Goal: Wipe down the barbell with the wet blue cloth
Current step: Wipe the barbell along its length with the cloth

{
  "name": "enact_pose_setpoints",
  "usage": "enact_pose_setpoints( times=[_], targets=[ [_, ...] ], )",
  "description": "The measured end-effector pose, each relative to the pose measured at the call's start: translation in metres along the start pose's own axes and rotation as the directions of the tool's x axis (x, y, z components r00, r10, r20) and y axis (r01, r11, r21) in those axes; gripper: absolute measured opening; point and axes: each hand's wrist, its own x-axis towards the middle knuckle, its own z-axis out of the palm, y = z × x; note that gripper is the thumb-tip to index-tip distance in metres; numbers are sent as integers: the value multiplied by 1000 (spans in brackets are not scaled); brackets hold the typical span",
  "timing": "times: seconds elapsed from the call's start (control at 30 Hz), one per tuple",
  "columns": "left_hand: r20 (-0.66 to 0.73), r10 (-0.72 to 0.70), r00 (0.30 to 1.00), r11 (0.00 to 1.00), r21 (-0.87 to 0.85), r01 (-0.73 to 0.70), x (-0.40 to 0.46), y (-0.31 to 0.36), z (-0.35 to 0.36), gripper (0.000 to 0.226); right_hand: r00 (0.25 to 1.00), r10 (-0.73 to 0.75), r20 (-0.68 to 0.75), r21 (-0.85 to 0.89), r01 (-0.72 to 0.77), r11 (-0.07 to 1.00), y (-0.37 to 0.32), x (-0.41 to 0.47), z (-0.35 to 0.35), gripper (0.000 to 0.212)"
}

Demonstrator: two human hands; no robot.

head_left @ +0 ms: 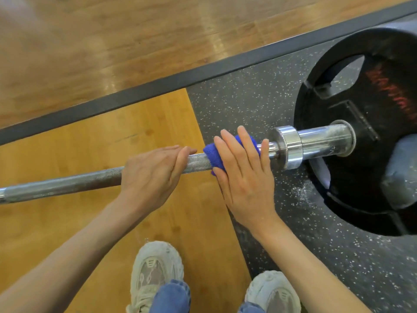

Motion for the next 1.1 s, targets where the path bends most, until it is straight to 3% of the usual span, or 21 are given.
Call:
enact_pose_setpoints(
  times=[0.17,0.3,0.33,0.47,0.63,0.77,0.9,1.03,1.1],
  targets=[
    [-5,-47,999,999,20,47,14,-6,0,60,960,269,-81,102,-260,960,-13,16,7,44],
    [-53,-38,998,998,45,40,26,-11,4,67,998,59,-36,62,-57,996,-7,25,14,43],
    [-97,-2,995,998,55,7,28,-11,5,61,998,57,-41,34,-56,998,3,25,13,44],
    [-205,78,976,991,122,-53,18,2,15,48,947,300,-117,127,-286,950,-11,32,16,45],
    [-151,69,986,991,123,-51,7,19,27,58,991,94,-96,103,-84,991,4,30,25,41],
    [-151,50,987,993,117,-33,12,19,24,57,941,304,-151,236,-264,935,-9,36,28,41],
    [-164,35,986,996,83,-21,18,18,24,56,987,114,-118,158,-94,983,5,35,33,41],
    [-163,16,986,997,71,-4,29,16,22,55,960,228,-161,199,-195,960,9,43,37,42],
    [-163,10,987,998,58,0,33,13,22,54,980,139,-146,180,-112,977,6,41,42,41]
  ],
)
